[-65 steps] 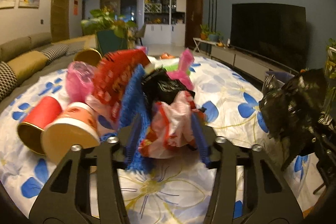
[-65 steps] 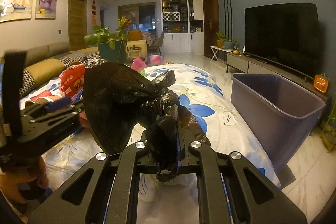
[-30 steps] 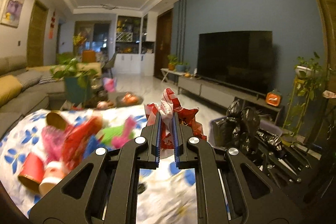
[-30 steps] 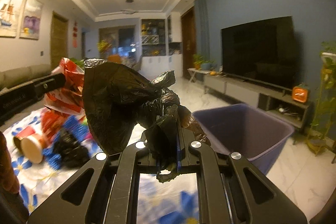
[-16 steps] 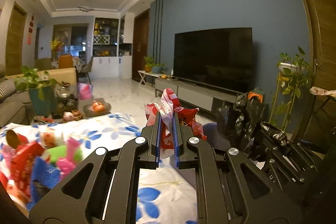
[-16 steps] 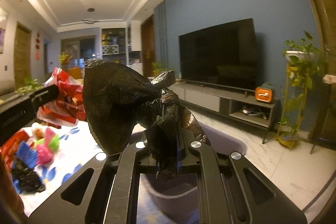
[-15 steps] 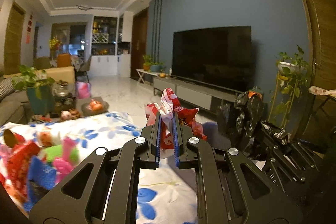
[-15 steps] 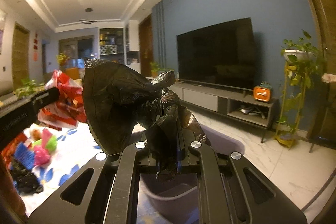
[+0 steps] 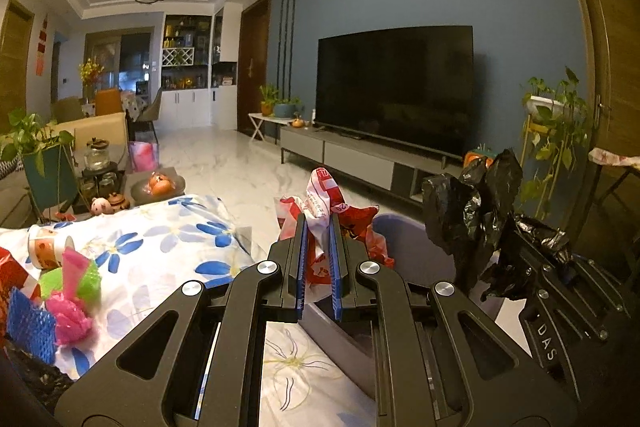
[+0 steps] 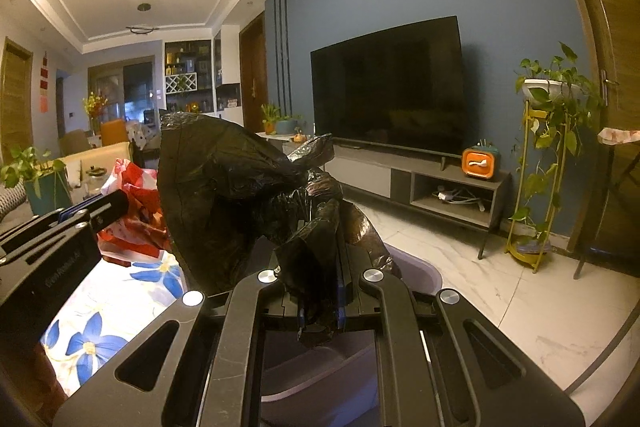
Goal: Collect trash
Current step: 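Carry the black bag and snack wrapper over the grey bin with both tools, then open the right tool over the grey bin while the left tool opens too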
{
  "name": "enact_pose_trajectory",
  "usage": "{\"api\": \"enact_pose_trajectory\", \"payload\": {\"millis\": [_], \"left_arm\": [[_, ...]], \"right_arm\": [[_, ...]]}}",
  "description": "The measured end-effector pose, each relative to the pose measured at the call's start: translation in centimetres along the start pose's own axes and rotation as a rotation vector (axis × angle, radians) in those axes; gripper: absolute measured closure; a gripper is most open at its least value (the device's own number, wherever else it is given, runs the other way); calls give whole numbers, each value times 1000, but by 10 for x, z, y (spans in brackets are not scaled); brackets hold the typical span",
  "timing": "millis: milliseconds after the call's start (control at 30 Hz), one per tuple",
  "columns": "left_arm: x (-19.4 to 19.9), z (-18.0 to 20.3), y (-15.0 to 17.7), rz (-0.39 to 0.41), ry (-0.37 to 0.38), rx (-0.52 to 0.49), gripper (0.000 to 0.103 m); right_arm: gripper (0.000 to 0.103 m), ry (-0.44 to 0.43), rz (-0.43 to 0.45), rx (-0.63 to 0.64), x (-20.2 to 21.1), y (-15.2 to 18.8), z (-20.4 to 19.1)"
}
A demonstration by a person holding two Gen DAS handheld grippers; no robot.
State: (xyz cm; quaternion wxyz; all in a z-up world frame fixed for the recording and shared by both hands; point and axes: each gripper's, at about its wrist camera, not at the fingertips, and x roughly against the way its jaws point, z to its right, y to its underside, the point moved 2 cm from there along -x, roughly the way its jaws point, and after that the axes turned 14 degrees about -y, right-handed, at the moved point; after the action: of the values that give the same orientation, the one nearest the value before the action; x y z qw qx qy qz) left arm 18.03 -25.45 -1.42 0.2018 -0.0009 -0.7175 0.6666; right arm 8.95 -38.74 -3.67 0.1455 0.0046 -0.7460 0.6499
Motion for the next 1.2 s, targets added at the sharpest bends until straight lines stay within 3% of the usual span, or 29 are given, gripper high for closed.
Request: {"api": "enact_pose_trajectory", "payload": {"millis": [800,867,933,1200], "left_arm": [[-34,20,7,-51,35,-27,92],[-36,20,7,-53,39,-29,92],[-37,21,6,-54,43,-32,92],[-41,23,11,-60,35,-42,91]], "right_arm": [[91,-15,-49,-18,-26,2,8],[87,-18,-51,-24,-28,1,8],[67,-26,-46,-36,-28,0,10],[54,-4,-39,-49,-28,0,14]]}}
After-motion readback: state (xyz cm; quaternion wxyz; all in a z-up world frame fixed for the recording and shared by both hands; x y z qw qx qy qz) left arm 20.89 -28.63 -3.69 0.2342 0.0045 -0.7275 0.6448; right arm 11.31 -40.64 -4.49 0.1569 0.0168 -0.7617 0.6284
